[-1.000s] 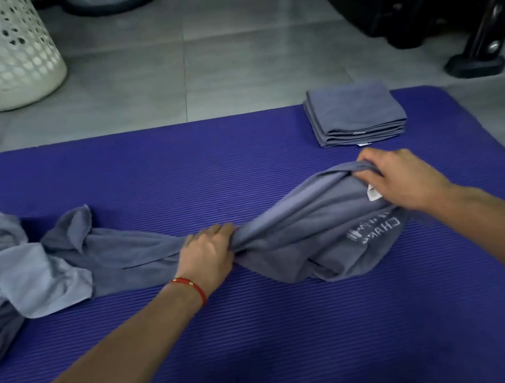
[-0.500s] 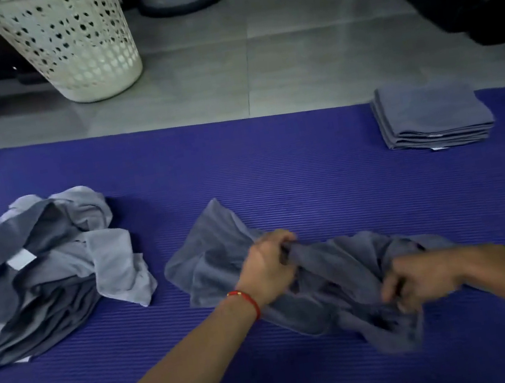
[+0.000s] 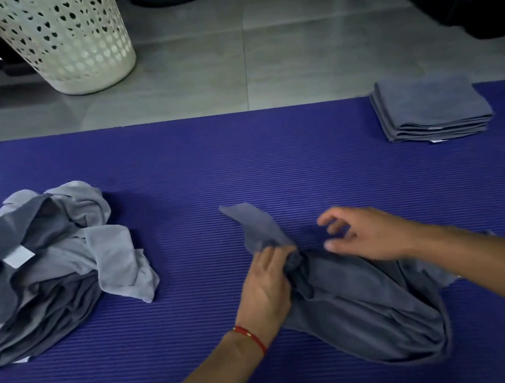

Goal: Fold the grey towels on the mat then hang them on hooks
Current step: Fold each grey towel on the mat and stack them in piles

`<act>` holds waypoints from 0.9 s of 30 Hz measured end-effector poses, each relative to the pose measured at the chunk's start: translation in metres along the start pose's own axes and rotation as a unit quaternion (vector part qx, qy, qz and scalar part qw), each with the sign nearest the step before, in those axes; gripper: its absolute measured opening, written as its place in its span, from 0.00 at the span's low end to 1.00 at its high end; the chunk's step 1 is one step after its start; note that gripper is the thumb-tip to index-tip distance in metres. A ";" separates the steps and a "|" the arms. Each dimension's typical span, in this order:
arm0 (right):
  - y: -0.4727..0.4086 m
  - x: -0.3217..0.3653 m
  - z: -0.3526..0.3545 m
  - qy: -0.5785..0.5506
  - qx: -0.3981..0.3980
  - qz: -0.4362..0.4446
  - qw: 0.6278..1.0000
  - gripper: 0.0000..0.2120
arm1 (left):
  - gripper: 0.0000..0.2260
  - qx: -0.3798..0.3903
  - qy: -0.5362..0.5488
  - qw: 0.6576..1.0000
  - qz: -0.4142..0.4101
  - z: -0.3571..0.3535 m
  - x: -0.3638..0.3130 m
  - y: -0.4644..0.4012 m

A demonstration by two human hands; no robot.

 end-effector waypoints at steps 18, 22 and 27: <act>0.027 0.010 -0.039 0.119 0.075 0.019 0.990 0.11 | 0.25 0.222 -0.191 0.954 0.069 0.008 0.078 -0.089; 0.047 0.017 -0.075 0.274 0.051 0.046 0.959 0.16 | 0.08 0.115 -0.134 0.983 0.056 0.017 0.059 -0.104; 0.064 -0.004 -0.102 0.207 0.044 -0.154 0.965 0.22 | 0.03 0.070 -0.109 0.992 0.002 0.046 0.041 -0.122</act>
Point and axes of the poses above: each hand's wrist, its own y-axis away from the middle knuckle, its own z-axis out of the back of the hand, x = y × z, the point moved 5 cm from there along -y, towards the middle knuckle, and after that the axes turned 8 degrees about y, right-handed, at the moved point
